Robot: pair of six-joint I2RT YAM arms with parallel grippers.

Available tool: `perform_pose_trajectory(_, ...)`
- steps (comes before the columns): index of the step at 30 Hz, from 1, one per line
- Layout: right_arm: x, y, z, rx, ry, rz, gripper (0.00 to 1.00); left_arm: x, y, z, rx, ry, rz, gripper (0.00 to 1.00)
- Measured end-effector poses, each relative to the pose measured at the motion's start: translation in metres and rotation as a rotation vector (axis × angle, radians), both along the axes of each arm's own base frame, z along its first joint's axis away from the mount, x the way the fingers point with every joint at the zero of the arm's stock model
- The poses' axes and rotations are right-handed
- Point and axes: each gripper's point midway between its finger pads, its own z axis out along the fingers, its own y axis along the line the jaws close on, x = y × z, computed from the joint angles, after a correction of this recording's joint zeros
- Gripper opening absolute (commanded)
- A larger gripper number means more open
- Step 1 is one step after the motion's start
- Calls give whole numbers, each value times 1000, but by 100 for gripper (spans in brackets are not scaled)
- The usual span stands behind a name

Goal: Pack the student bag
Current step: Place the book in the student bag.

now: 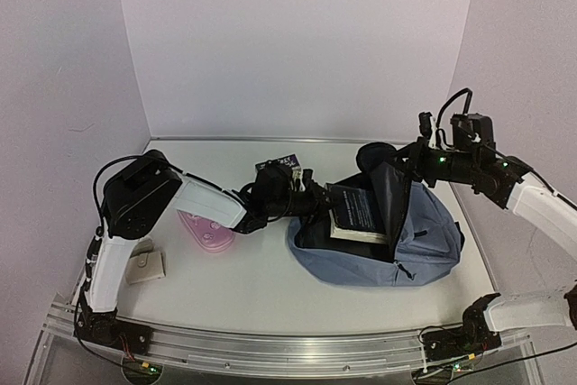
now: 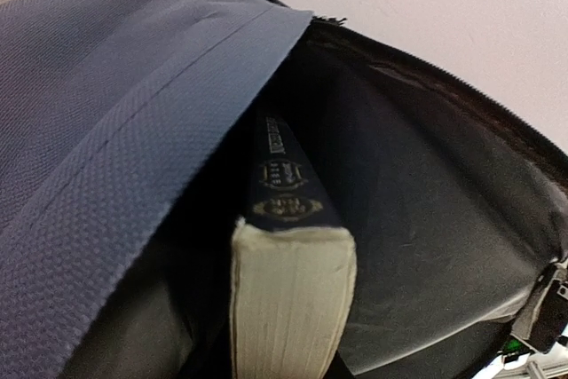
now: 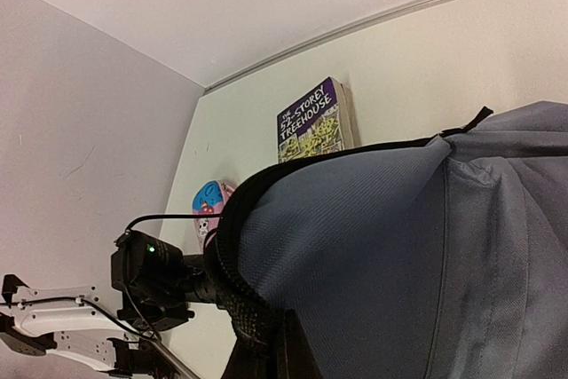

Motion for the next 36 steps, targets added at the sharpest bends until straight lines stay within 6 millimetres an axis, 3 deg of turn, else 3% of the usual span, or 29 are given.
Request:
perform_pose_trajectory(5, 1, 16, -3, 13, 4, 26, 0, -2, -7, -12, 49, -5, -13, 0)
perform_pose_trajectory(10, -1, 37, -12, 6, 17, 54, 0, -2, -21, -10, 79, -55, -20, 0)
perform_pose_trajectory(12, -1, 41, -14, 4, 19, 55, 0, -4, -28, -10, 92, -78, -25, 6)
perform_pose_trajectory(16, 1, 41, -13, 5, 11, 37, 0, -7, -30, -17, 138, -115, -30, 27)
perform_pose_trajectory(21, 5, 38, -12, 2, 3, 9, 0, -5, -19, -44, 266, -158, -21, 53)
perform_pose_trajectory(24, 5, 37, -13, 3, 2, 3, 0, -5, -8, -61, 367, -180, -22, 62)
perform_pose_trajectory(31, 6, 36, -16, 1, 2, -2, 0, -8, 12, -65, 522, -241, -21, 73)
perform_pose_trajectory(36, 7, 36, -16, 1, -2, -5, 0, -13, 18, -64, 573, -254, -27, 70)
